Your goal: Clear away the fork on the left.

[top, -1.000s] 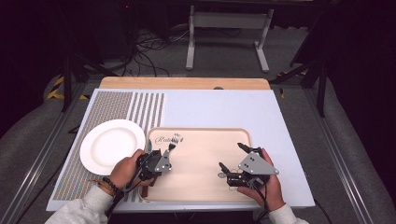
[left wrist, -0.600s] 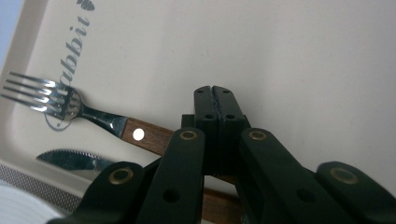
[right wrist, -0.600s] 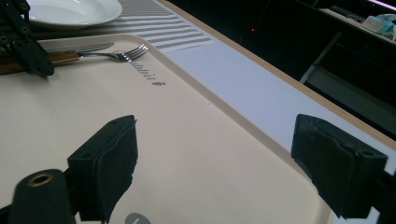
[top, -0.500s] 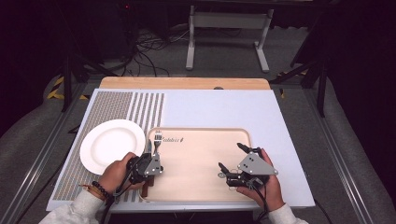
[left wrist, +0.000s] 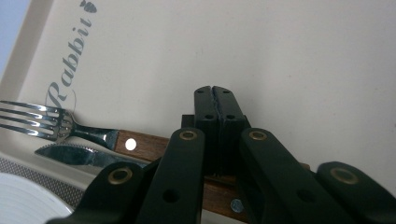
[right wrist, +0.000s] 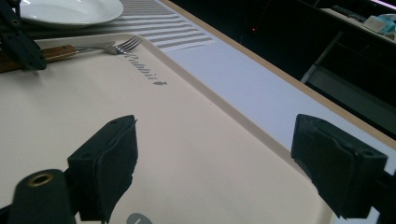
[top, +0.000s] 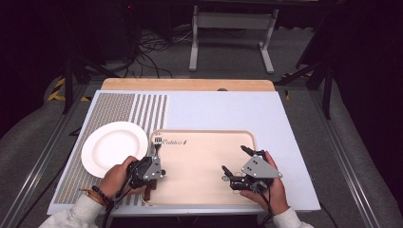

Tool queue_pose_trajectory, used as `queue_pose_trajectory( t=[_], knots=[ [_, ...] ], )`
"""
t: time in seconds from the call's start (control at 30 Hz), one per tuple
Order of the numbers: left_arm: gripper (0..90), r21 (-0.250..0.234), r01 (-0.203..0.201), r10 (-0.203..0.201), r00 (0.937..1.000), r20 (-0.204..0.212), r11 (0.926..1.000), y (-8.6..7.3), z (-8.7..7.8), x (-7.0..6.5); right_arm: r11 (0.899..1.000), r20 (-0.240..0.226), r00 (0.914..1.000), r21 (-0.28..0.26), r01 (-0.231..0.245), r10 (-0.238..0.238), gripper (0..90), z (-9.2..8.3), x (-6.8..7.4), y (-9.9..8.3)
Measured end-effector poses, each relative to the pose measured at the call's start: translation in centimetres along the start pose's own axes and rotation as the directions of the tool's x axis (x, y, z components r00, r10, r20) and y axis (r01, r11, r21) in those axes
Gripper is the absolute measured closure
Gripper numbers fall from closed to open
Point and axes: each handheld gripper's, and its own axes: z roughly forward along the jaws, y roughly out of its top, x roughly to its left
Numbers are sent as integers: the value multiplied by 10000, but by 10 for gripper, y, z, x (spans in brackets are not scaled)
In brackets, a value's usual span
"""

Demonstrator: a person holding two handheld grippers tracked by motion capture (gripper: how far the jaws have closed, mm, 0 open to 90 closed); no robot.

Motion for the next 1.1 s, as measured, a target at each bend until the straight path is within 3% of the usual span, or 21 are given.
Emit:
queue_pose_trajectory(
  t=[0.6, 1.1],
  knots=[
    [882, -1055, 140, -181, 9991, -387, 9943, -1, -15, 5, 10000, -15, 10000, 17, 17, -17, 157, 1, 1, 0],
    [833, -2101, 269, -464, 9950, -881, 9773, -3, -32, 10, 10000, -12, 10000, -8, 29, -29, 157, 0, 1, 0]
  ],
)
